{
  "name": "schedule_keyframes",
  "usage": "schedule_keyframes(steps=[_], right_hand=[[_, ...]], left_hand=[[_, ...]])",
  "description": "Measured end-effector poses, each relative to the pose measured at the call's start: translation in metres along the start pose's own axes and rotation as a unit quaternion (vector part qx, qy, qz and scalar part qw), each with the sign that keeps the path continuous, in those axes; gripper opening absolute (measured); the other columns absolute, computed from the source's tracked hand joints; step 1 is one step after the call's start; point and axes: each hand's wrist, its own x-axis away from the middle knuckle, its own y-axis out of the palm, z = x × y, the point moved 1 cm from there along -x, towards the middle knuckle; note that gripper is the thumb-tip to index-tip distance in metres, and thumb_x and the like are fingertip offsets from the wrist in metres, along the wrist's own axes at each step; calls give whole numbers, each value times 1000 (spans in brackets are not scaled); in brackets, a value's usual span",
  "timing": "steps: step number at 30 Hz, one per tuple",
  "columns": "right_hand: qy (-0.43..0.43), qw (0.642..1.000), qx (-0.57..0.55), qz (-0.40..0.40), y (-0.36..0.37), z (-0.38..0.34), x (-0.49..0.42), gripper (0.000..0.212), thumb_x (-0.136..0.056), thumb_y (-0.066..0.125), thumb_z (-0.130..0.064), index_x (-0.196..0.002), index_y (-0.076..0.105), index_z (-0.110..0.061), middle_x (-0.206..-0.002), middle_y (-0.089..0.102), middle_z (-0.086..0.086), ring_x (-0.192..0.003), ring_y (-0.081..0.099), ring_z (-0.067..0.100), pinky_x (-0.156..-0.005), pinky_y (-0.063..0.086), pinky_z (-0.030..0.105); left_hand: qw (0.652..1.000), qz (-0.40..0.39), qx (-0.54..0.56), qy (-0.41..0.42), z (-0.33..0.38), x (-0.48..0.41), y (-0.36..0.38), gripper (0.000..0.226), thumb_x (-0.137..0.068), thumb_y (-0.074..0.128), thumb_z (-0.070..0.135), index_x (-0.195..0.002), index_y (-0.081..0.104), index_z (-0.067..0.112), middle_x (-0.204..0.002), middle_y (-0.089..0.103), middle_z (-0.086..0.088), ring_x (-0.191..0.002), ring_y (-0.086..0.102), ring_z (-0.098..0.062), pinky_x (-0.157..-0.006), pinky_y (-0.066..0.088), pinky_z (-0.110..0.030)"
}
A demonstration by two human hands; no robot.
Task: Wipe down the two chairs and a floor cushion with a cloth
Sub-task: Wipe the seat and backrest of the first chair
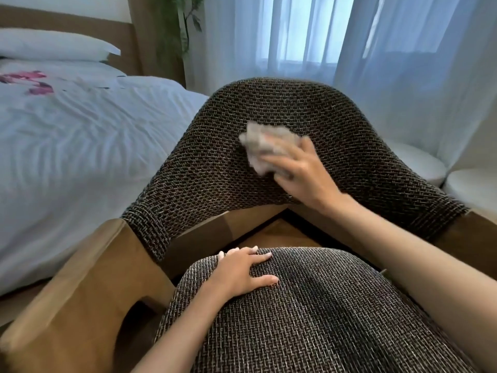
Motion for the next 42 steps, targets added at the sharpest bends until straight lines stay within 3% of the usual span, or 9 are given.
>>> schedule_keyframes(steps=[9, 12, 17, 23, 27, 30, 35, 39, 42], right_hand=[[131, 984, -48, 115, 54, -15, -52, 42, -82, 66, -8, -123, 66, -18, -135, 56, 5, -121, 40, 40, -113, 18, 32], [81, 994, -52, 53, 68, -17, 3, 42, -76, 69, -2, -115, 70, -17, -125, 63, 6, -104, 40, 30, -95, 42, 47], [36, 994, -42, -97, 52, -21, 48, 39, -75, 72, 3, -108, 74, -16, -124, 64, 6, -104, 50, 44, -89, 45, 58], [23, 997, -60, 42, 20, -38, -56, 38, -83, 61, -9, -120, 67, -18, -142, 49, 7, -116, 43, 34, -97, 27, 30], [126, 983, -99, 89, 55, -58, -81, 42, -84, 61, -15, -126, 63, -20, -141, 50, 5, -128, 35, 38, -112, 23, 48], [154, 970, -145, 120, 80, -69, -37, 41, -79, 67, -8, -120, 67, -15, -130, 59, 7, -120, 37, 29, -107, 32, 43], [172, 966, -159, -107, 89, -62, 62, 38, -81, 72, -7, -117, 69, -19, -127, 63, 5, -128, 36, 35, -106, 37, 54], [88, 983, -162, -1, 56, -68, 34, 36, -81, 65, -16, -117, 68, -23, -121, 64, -2, -93, 33, 11, -84, 35, 24], [47, 982, -165, 75, 49, -85, -33, 40, -80, 59, -17, -119, 67, -23, -132, 56, -7, -96, 41, 15, -90, 33, 21]], left_hand=[[999, 52, 2, 10, -10, -1, 11, 69, -79, 39, 79, -140, 38, 46, -153, 31, 12, -143, 25, -19, -117, 15, -52], [996, 87, 15, 10, -10, 2, 14, 62, -84, 40, 74, -139, 41, 45, -152, 34, 13, -143, 25, -18, -117, 13, -49], [989, 147, -1, 2, -4, 15, 16, 49, -94, 41, 57, -139, 45, 37, -149, 40, 10, -141, 31, -14, -118, 16, -39], [980, 197, -17, -31, -14, 36, 15, 45, -97, 38, 51, -139, 46, 37, -148, 41, 11, -138, 33, -9, -116, 19, -31], [975, 212, -17, -70, -22, 47, 12, 45, -97, 37, 51, -139, 46, 36, -147, 41, 12, -137, 33, -8, -115, 21, -29], [970, 227, -13, -80, -26, 53, 10, 44, -97, 39, 49, -138, 49, 34, -146, 43, 12, -136, 35, -8, -114, 23, -28], [967, 234, -14, -103, -29, 60, 8, 43, -97, 39, 48, -137, 50, 34, -144, 45, 13, -135, 36, -7, -114, 27, -30], [962, 246, -4, -120, -30, 68, 9, 42, -97, 41, 47, -136, 52, 33, -142, 47, 13, -133, 38, -7, -112, 31, -32], [961, 247, -2, -127, -30, 70, 9, 43, -97, 41, 46, -136, 51, 33, -144, 45, 12, -134, 37, -8, -113, 30, -32]])
